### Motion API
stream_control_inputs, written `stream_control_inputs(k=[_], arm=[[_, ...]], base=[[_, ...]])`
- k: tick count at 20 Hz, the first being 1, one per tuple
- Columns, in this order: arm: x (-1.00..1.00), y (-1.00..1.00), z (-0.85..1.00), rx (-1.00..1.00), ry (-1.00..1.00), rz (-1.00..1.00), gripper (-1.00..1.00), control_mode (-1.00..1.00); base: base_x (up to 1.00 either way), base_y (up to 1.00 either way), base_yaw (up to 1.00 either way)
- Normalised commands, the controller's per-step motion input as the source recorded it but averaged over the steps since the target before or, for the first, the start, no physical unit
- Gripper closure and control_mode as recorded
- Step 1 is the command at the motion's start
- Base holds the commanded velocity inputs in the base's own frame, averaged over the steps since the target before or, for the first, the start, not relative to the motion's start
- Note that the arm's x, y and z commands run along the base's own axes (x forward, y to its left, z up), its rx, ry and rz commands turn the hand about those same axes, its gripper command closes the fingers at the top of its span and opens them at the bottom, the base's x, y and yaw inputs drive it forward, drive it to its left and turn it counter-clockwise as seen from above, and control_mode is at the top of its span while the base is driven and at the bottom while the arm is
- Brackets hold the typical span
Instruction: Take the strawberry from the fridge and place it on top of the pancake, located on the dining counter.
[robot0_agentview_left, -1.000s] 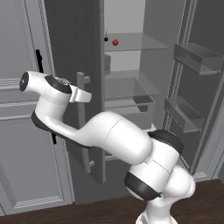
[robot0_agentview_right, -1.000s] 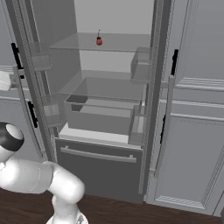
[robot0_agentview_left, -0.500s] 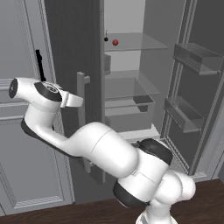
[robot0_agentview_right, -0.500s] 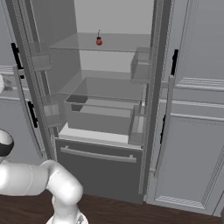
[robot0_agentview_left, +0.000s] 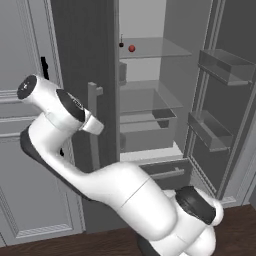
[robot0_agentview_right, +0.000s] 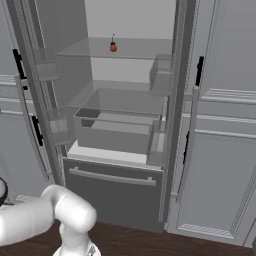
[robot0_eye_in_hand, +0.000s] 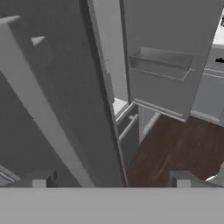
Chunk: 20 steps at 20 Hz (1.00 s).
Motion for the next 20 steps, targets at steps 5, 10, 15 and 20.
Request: stream_control_inputs(k=[5, 10, 15, 20], arm=[[0.02, -1.0, 0.11, 0.83, 0.01, 0.02, -1.0, -1.0], [0.02, -1.0, 0.18, 0.89, 0.07, 0.0, -1.0, -1.0], [-0.02, -1.0, 0.06, 0.88, 0.14, 0.0, -1.0, -1.0], [0.73, -0.69, -0.11, 0.63, 0.21, 0.02, -1.0, -1.0]], base=[[0.0, 0.0, 0.0], [0.0, 0.0, 0.0], [0.0, 0.0, 0.0], [0.0, 0.0, 0.0]])
